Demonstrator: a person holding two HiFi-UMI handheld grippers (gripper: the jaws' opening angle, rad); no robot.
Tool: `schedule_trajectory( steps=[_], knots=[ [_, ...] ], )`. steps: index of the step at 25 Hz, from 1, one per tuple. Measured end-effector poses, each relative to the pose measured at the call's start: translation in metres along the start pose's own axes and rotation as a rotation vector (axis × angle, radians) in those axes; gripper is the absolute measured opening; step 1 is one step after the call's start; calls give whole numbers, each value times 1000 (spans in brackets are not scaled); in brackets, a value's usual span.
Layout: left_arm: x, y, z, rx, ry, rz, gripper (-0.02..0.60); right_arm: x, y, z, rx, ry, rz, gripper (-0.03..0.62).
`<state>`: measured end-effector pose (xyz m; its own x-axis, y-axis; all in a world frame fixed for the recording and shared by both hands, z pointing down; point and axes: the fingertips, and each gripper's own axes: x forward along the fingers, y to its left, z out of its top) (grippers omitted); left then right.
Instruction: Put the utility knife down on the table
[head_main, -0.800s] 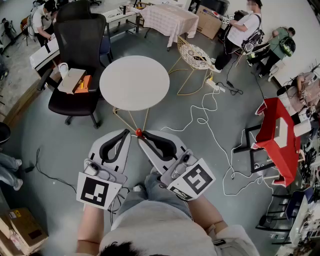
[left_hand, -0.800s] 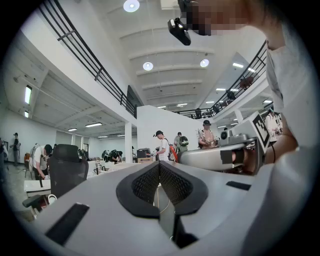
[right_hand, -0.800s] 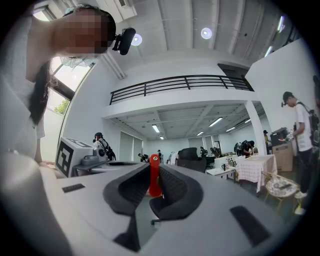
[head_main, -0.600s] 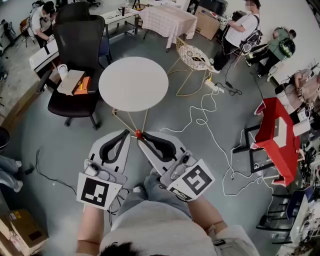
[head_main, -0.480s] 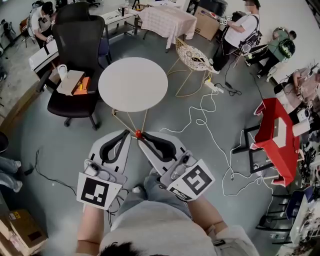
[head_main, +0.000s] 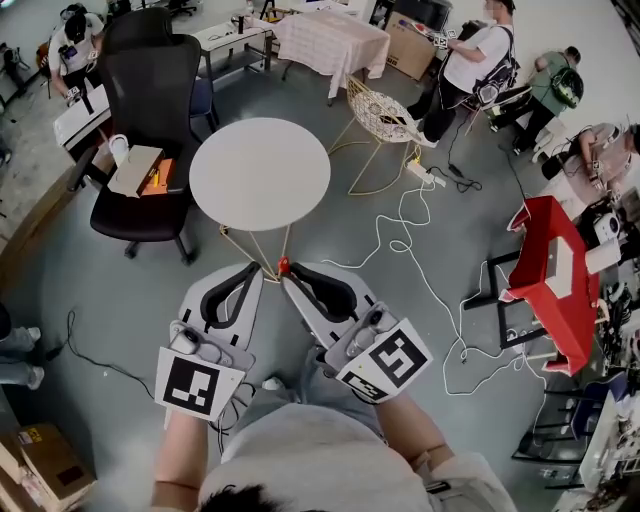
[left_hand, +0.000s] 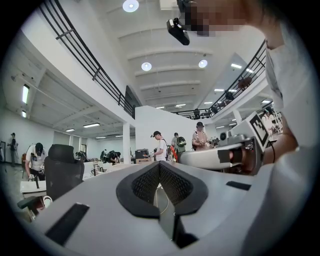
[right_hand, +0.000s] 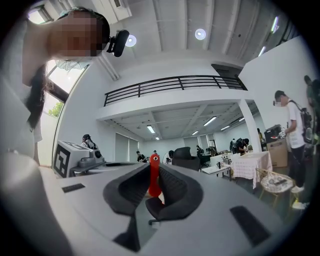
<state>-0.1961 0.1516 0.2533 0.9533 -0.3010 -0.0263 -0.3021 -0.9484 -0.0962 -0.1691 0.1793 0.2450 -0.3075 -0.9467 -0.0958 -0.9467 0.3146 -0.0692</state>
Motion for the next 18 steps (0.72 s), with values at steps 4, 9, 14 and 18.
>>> schedule_trajectory(
  steps=[4, 9, 14, 18],
  knots=[
    [30, 5, -4, -1, 10, 21, 9, 4, -33, 1, -10, -1, 14, 58],
    [89, 8, -4, 1, -2, 74, 9, 5, -92, 6, -18, 5, 59, 58],
    [150, 5, -4, -6, 5, 134, 9, 3, -155, 11, -11, 15, 118, 58],
    [192, 6, -4, -10, 5, 189, 9, 4, -199, 16, -10, 19, 170, 58]
  ],
)
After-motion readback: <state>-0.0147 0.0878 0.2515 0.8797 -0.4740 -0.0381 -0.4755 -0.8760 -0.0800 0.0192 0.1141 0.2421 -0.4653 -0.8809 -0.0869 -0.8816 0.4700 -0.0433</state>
